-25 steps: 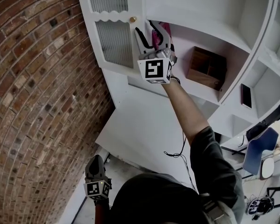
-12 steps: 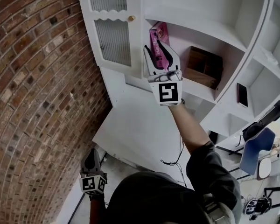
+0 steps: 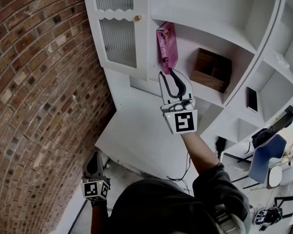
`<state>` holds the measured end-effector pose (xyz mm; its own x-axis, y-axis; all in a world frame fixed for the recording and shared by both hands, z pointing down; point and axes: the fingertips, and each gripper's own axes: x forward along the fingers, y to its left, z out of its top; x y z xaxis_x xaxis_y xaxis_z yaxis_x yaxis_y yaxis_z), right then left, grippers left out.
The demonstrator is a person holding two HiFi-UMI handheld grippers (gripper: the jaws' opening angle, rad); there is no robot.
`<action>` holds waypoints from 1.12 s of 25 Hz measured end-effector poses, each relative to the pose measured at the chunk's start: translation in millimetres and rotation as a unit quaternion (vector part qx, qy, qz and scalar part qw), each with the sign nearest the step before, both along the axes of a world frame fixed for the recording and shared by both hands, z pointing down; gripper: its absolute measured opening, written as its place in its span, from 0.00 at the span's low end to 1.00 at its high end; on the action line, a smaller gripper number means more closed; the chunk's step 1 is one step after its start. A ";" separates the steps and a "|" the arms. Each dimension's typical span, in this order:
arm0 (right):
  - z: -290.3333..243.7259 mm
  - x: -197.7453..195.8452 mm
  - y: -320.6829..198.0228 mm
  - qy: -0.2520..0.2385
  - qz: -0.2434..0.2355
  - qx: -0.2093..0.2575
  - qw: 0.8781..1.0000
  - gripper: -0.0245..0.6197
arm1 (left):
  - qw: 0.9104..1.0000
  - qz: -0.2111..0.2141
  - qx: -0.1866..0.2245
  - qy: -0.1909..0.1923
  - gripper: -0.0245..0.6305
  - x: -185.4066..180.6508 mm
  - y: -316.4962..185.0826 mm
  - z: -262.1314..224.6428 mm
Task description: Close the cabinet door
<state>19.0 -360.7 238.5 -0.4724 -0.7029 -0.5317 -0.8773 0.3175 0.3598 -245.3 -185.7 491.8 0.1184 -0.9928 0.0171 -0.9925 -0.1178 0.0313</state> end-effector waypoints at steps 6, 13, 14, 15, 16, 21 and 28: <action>27.9 10.9 22.0 -0.006 -0.006 -0.026 1.000 0.16 | 1.000 0.005 0.005 -0.004 0.04 2.6 -1.1 -1.8; 52.5 21.1 39.1 -0.011 -0.006 -0.054 0.998 0.11 | 1.000 0.007 0.010 -0.007 0.04 3.3 -0.9 -5.5; 56.6 23.0 41.1 -0.013 -0.006 -0.060 0.998 0.11 | 1.000 0.007 0.011 -0.008 0.04 3.5 -0.7 -5.8; 60.8 24.8 43.3 -0.015 -0.006 -0.065 0.998 0.10 | 1.000 0.007 0.012 -0.008 0.04 3.7 -0.4 -6.3; 65.1 26.3 45.5 -0.015 -0.006 -0.071 0.997 0.10 | 1.000 0.008 0.013 -0.010 0.04 3.9 -0.2 -6.7; 84.7 31.3 54.1 -0.011 -0.003 -0.102 0.995 0.04 | 1.000 0.009 0.014 -0.014 0.04 3.8 1.0 -6.5; 106.6 37.7 62.5 -0.016 -0.013 -0.117 0.993 0.04 | 1.000 0.009 0.011 -0.015 0.04 6.6 2.9 -6.8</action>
<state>56.6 -298.2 345.2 -0.4775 -0.7965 -0.3710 -0.8776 0.4117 0.2458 -238.7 -182.8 485.0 0.1365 -0.9906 -0.0009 -0.9906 -0.1365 -0.0003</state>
